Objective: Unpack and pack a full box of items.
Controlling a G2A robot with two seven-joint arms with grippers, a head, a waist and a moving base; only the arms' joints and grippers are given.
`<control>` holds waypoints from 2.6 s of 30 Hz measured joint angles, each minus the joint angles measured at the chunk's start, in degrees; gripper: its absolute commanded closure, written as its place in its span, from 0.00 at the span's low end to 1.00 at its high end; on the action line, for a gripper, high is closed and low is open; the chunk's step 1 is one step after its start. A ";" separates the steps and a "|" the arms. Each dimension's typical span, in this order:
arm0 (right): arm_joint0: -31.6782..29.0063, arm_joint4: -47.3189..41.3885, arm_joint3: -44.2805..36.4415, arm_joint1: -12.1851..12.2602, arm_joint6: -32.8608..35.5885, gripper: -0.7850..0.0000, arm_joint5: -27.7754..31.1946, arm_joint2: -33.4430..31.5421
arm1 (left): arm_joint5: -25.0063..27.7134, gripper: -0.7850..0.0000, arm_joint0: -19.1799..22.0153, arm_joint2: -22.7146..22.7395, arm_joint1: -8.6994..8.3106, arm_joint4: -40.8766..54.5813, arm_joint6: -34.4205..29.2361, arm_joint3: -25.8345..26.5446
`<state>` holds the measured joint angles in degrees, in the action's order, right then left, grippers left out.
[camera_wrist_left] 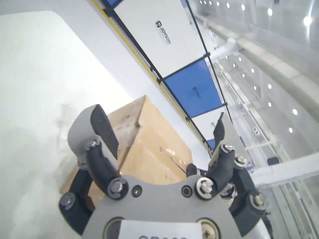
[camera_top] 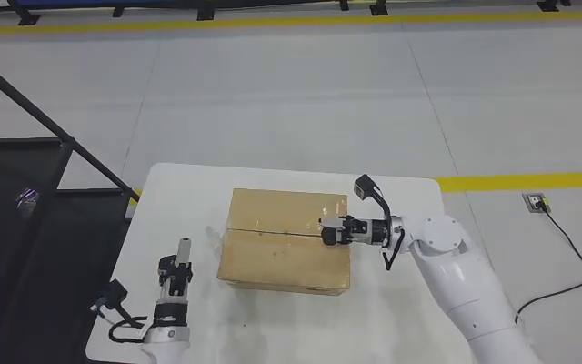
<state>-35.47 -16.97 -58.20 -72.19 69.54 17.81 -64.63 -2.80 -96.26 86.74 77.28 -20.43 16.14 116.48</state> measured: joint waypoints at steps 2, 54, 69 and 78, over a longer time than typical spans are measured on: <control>-0.12 -0.26 0.04 0.09 0.43 0.00 0.61 -0.04 | -0.28 0.00 -1.75 2.56 -0.06 1.59 -0.06 -0.80; 0.18 -6.38 2.53 0.70 1.04 0.00 3.00 0.18 | -2.70 0.00 17.44 -6.34 -0.98 -56.68 2.98 -39.48; 2.86 -7.66 5.58 -0.01 2.34 0.00 2.80 2.63 | -20.92 0.00 25.07 -8.89 1.72 -53.45 12.71 -49.05; 4.49 -8.79 7.60 -0.57 2.86 0.00 3.37 3.88 | -20.51 0.00 26.44 -8.38 2.15 -52.19 10.81 -51.33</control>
<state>-30.99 -25.76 -50.60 -72.76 72.41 21.18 -60.75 -23.31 -69.82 78.36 79.43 -72.62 26.95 65.15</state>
